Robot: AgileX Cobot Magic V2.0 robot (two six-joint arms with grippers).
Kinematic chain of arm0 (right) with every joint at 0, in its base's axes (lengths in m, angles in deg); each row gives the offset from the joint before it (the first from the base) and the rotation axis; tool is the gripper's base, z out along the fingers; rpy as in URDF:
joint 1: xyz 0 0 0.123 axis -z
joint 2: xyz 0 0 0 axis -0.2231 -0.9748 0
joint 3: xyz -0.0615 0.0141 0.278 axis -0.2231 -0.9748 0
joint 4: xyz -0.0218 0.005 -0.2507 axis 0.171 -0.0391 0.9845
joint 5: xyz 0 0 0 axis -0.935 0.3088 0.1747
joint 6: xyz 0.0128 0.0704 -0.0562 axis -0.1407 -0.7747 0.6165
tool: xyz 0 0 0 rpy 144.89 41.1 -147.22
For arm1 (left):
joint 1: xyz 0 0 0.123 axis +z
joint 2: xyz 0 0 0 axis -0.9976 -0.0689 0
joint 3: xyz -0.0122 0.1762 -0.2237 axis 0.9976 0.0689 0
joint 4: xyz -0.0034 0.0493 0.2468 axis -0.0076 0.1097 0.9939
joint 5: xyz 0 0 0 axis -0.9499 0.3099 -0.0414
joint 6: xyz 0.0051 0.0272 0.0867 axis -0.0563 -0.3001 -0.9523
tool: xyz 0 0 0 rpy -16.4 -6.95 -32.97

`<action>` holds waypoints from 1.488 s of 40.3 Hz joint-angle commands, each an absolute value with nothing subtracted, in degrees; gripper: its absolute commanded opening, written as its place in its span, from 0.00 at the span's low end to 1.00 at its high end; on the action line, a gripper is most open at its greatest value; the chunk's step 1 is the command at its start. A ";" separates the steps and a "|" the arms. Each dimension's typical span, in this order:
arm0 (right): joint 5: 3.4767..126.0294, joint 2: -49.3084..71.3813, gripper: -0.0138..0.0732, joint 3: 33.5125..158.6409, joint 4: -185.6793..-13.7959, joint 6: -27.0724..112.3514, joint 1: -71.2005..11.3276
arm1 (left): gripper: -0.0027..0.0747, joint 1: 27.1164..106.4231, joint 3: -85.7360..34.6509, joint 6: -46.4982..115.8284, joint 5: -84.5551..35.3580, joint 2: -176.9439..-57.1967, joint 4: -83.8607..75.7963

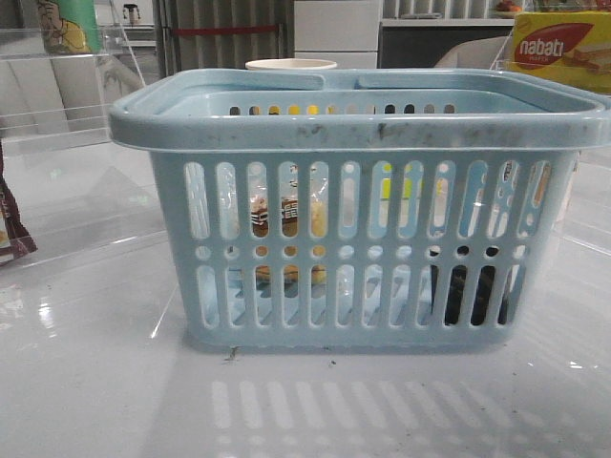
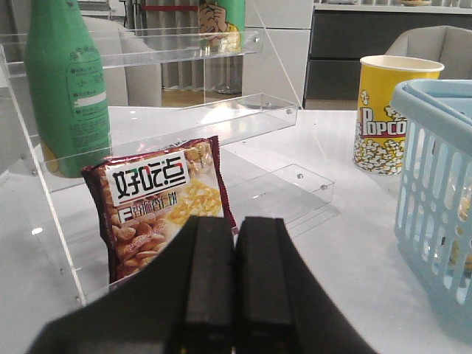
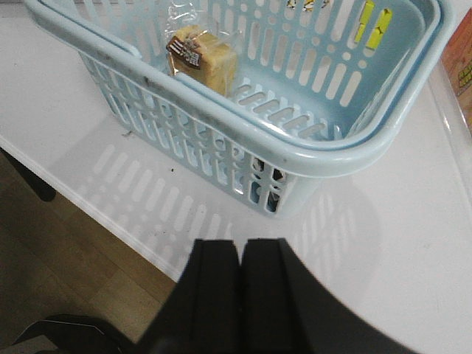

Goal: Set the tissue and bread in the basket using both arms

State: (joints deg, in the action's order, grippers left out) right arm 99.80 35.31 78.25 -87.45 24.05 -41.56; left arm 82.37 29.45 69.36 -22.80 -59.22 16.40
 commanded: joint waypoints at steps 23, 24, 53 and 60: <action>96.21 35.25 0.22 79.69 -87.44 24.04 -41.44 | 0.15 82.44 32.64 75.44 -7.25 -58.05 22.63; 96.21 35.25 0.22 79.69 -87.44 24.04 -41.44 | 0.15 82.44 32.64 74.46 -7.27 -58.05 21.82; 96.21 35.25 0.22 79.69 -87.44 24.04 -41.44 | 0.15 80.57 32.64 73.16 -5.69 -58.15 20.09; 96.21 35.25 0.22 79.69 -87.44 24.04 -41.44 | 0.15 80.57 32.64 73.16 -5.69 -58.15 20.09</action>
State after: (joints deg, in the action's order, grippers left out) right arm 100.20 35.41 78.25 -87.51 24.05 -41.56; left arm 80.91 32.15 73.12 -10.97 -59.22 20.63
